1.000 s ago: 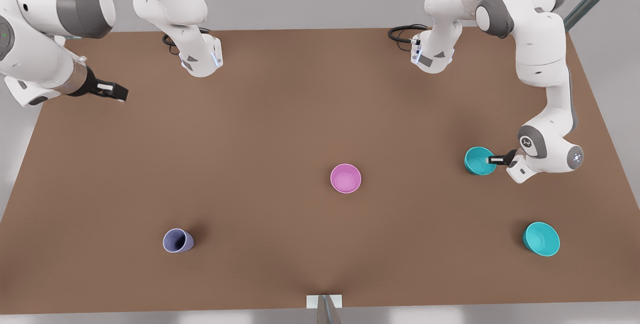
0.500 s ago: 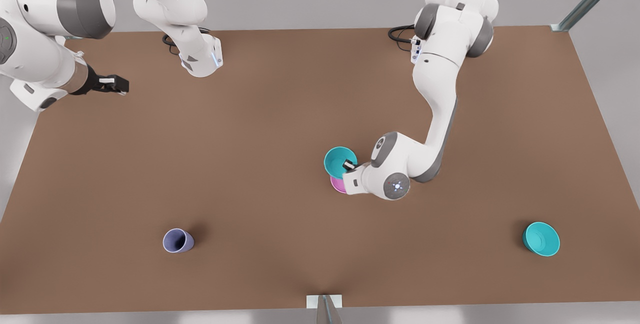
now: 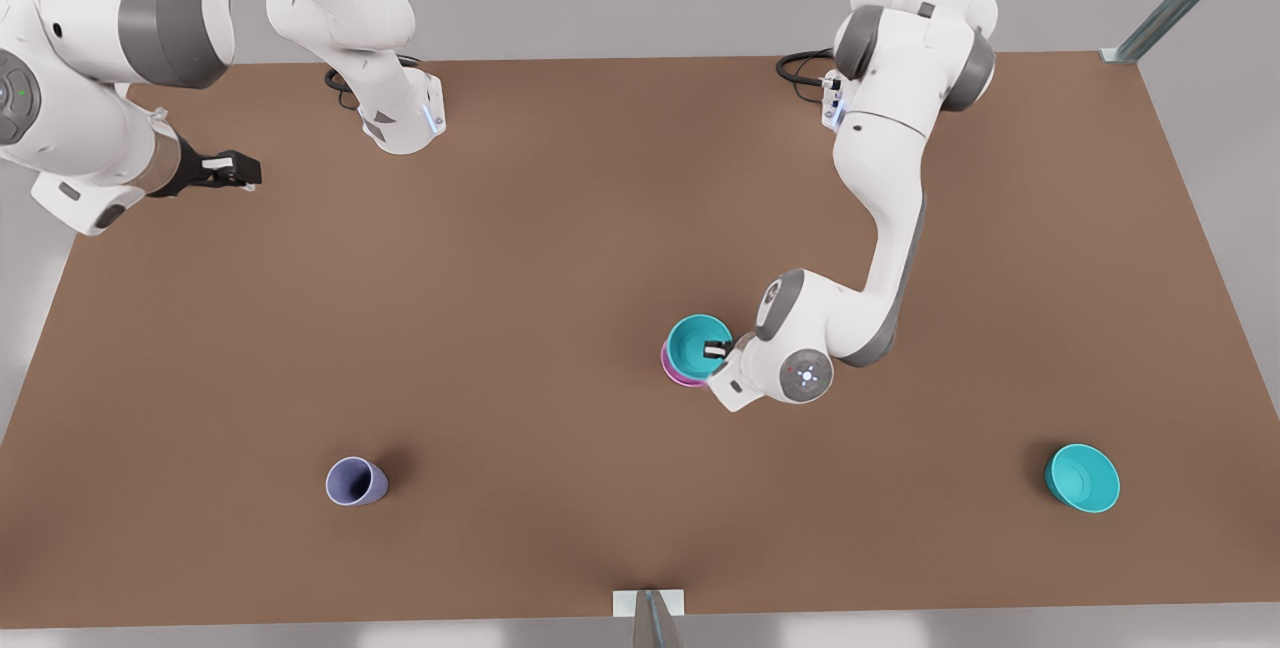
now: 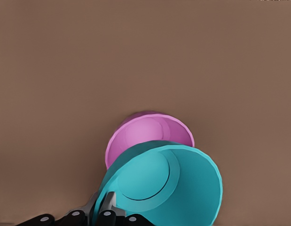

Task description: Stack the blue bowl on the pink bowl

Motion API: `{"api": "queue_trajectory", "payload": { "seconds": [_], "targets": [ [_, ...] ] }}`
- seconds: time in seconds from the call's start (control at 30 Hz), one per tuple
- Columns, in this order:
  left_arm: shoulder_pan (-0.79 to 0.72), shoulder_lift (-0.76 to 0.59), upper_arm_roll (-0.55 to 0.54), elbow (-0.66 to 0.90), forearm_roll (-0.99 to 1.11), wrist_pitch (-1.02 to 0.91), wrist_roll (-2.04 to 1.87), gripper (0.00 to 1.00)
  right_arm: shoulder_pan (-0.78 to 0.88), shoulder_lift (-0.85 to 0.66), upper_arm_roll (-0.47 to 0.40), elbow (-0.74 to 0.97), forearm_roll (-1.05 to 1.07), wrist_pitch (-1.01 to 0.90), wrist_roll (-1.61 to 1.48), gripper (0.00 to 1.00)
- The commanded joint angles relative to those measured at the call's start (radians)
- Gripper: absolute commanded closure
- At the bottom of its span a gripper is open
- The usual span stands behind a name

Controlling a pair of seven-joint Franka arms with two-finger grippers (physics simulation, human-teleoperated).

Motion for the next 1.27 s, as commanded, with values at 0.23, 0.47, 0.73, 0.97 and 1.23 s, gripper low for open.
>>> {"api": "queue_trajectory", "payload": {
  "seconds": [0.23,0.47,0.73,0.97,1.23],
  "targets": [
    [0.0,0.004,-0.012,-0.016,-0.031,0.073,-0.228,0.79,0.001,0.006,0.001,0.0,0.0,-0.002,-0.066,0.0],
    [0.0,0.004,-0.012,-0.042,-0.029,0.058,-0.159,0.07,0.0,0.012,0.001,-0.001,0.0,-0.01,-0.066,0.0],
    [-0.003,-0.34,0.229,0.12,0.281,-0.554,0.071,0.0,0.0,0.015,0.001,0.004,0.0,-0.019,-0.067,0.0],
    [0.231,-0.668,-0.041,-0.139,0.38,-0.398,0.119,0.0,-0.002,0.005,0.001,0.0,-0.004,-0.01,-0.067,0.0],
    [0.232,-0.618,-0.024,-0.073,0.373,-0.449,0.142,0.0,-0.002,0.009,0.001,0.0,-0.003,-0.01,-0.067,0.0]
  ]
}}
